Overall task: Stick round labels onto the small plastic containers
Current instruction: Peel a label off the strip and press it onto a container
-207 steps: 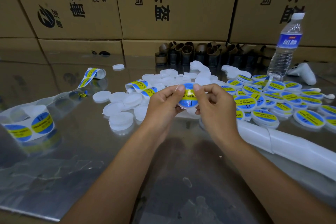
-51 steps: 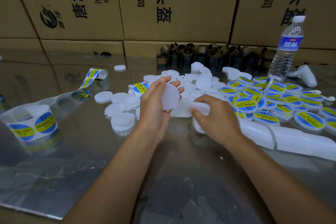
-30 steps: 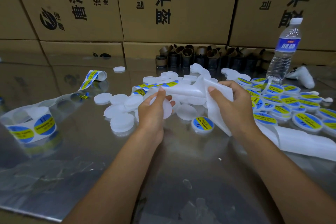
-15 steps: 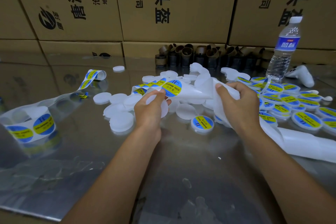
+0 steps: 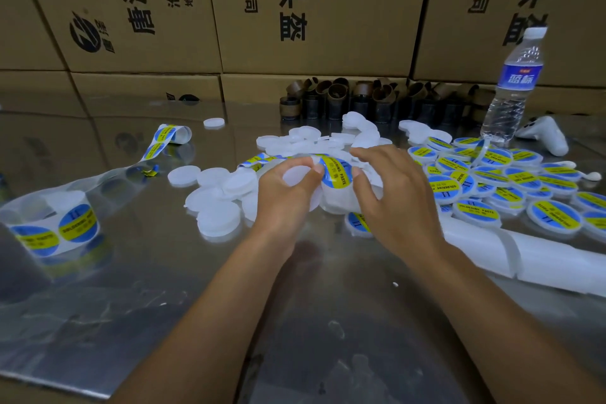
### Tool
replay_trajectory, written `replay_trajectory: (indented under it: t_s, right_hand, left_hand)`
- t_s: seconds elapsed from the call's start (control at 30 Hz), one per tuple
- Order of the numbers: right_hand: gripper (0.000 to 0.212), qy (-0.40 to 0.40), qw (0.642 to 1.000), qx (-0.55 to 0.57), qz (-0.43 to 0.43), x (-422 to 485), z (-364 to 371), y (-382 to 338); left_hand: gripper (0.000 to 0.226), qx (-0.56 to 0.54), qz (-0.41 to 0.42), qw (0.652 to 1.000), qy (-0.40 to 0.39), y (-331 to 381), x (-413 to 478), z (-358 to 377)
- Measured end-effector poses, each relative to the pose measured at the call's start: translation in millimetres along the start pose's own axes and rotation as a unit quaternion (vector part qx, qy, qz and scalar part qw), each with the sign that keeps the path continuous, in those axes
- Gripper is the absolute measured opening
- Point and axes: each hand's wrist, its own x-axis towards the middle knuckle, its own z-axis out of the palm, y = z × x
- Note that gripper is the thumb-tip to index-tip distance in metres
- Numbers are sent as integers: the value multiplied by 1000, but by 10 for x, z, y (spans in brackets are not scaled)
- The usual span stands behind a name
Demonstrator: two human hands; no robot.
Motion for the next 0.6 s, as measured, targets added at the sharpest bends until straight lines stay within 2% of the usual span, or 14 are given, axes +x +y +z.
replay_trajectory:
  t_s: [0.17, 0.33, 0.6]
  right_hand:
    - [28, -27, 999, 25, -7, -6, 30, -9]
    - [28, -4, 997, 67, 24, 11, 17, -2]
    - [22, 35, 997, 74, 7, 21, 7, -11]
  left_hand:
    - [15, 17, 6, 997, -70, 14, -38, 7]
    - [20, -2, 20, 993, -120, 53, -64, 5]
    - [20, -38, 23, 990, -130, 64, -69, 0]
